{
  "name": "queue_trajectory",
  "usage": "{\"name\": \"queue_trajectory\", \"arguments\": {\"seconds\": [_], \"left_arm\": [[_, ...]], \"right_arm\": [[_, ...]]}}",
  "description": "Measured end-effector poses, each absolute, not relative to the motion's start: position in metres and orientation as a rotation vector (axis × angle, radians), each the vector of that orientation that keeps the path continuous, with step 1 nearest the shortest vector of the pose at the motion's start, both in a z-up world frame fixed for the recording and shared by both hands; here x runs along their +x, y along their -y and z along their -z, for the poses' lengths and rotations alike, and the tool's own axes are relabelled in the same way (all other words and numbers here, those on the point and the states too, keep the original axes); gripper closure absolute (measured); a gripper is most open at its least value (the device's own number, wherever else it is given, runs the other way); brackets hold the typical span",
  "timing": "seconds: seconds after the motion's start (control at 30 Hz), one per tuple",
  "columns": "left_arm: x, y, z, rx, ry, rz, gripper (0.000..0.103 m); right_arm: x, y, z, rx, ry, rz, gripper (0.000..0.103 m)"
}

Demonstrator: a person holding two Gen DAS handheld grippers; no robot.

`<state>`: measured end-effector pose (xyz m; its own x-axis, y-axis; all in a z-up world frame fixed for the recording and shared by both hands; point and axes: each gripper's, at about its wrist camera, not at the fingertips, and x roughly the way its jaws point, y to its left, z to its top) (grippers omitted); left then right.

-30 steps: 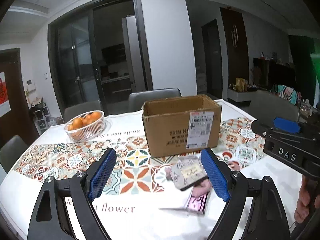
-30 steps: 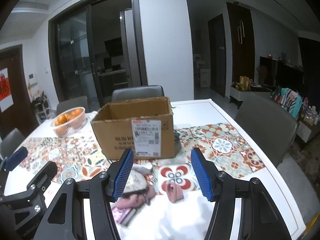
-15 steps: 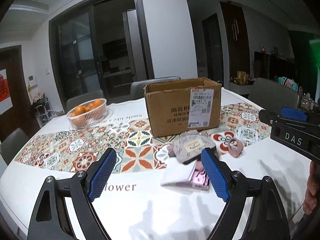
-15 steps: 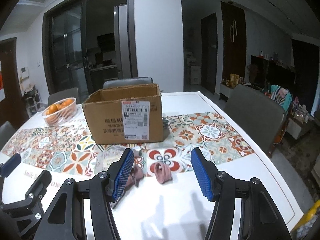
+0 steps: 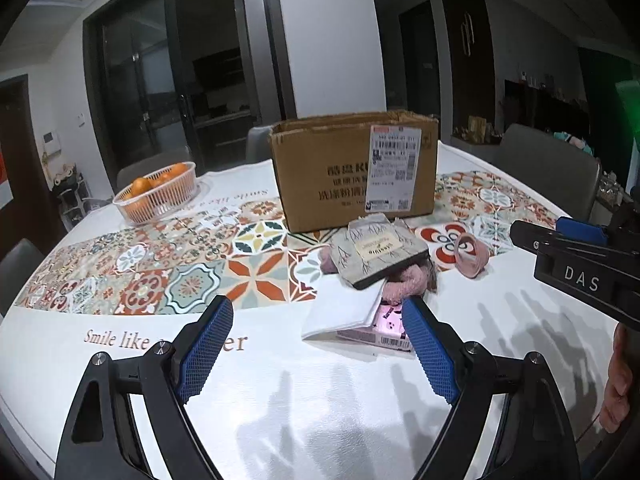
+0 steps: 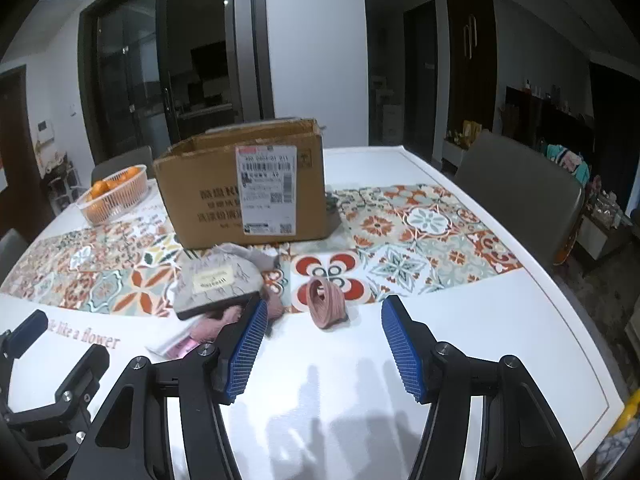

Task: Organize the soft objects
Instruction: 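Move both tools back toward the remaining items on the table, then grasp the white towel with the left tool while the right tool grasps the pink hair tie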

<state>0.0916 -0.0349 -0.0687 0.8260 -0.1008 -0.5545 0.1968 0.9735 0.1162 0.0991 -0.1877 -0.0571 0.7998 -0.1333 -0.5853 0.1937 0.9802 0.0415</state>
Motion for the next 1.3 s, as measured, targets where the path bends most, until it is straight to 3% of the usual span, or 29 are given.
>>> {"name": "queue_trajectory", "arguments": {"seconds": [0.33,0.67,1.13,1.3], "left_arm": [[0.118,0.049,0.092,0.212,-0.642,0.187,0.02],[0.141,0.056,0.112,0.219,-0.713,0.207,0.032],[0.159,0.064,0.124,0.233,-0.751,0.23,0.063],[0.161,0.066,0.125,0.231,-0.752,0.231,0.077]], "right_arm": [[0.126,0.2,0.079,0.116,-0.684,0.179,0.042],[0.155,0.208,0.1,0.136,-0.744,0.17,0.042],[0.188,0.217,0.12,0.16,-0.805,0.176,0.043],[0.195,0.219,0.125,0.165,-0.822,0.167,0.056]]}}
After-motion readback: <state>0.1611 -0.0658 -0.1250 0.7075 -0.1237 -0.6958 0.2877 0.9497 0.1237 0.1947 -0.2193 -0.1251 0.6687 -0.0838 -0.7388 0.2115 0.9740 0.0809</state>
